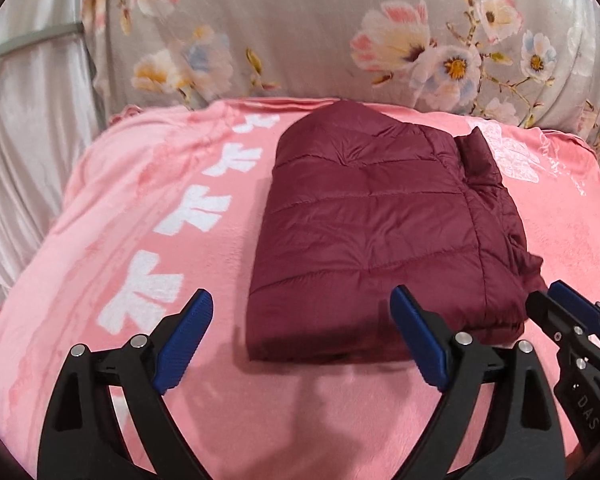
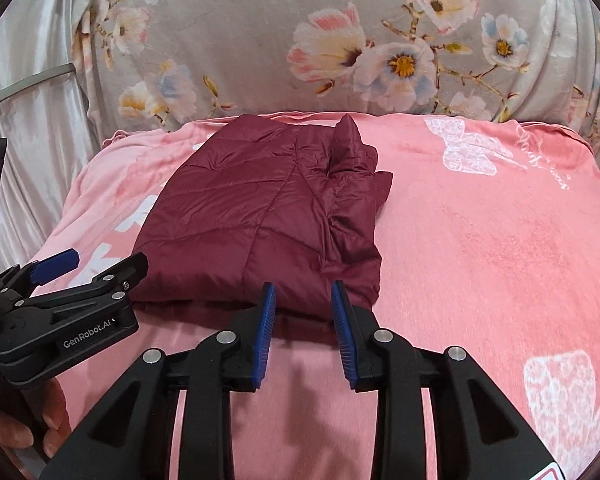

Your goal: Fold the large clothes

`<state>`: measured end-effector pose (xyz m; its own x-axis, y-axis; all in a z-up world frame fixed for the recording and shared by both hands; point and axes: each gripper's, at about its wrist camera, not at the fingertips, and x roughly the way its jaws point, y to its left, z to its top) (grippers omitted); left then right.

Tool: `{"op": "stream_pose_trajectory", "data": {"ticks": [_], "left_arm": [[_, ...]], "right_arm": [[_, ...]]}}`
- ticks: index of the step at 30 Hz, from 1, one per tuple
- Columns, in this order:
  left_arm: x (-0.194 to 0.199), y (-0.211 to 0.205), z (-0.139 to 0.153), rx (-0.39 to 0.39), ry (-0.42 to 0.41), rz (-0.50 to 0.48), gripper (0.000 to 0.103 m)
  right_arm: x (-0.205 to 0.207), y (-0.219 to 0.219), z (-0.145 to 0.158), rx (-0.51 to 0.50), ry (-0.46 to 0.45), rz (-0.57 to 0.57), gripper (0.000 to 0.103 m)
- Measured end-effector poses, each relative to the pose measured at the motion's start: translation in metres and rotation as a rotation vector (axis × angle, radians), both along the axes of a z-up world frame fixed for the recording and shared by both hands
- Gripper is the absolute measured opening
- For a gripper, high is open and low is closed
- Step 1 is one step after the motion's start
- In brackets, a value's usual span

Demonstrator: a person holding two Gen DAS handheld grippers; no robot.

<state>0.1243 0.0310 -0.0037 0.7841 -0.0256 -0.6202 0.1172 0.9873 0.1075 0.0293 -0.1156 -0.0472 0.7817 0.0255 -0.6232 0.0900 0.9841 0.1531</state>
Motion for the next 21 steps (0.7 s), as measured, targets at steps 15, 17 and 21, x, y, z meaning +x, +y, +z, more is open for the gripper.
{"op": "stream_pose_trajectory", "data": {"ticks": [15,17,21], "left_arm": [[-0.061,0.001,-0.026,0.008,-0.027,0.031,0.089],[-0.067,0.001,-0.034,0.009,-0.021,0.027,0.089],[-0.073,0.003,-0.048,0.002,0.012,0.034,0.089]], "right_arm": [[-0.062,0.006,-0.028,-0.045,0.02,-0.086,0.048],[-0.067,0.008,-0.033,-0.053,0.024,-0.087,0.048],[-0.072,0.007,-0.032,-0.054,0.01,-0.102,0.052]]}}
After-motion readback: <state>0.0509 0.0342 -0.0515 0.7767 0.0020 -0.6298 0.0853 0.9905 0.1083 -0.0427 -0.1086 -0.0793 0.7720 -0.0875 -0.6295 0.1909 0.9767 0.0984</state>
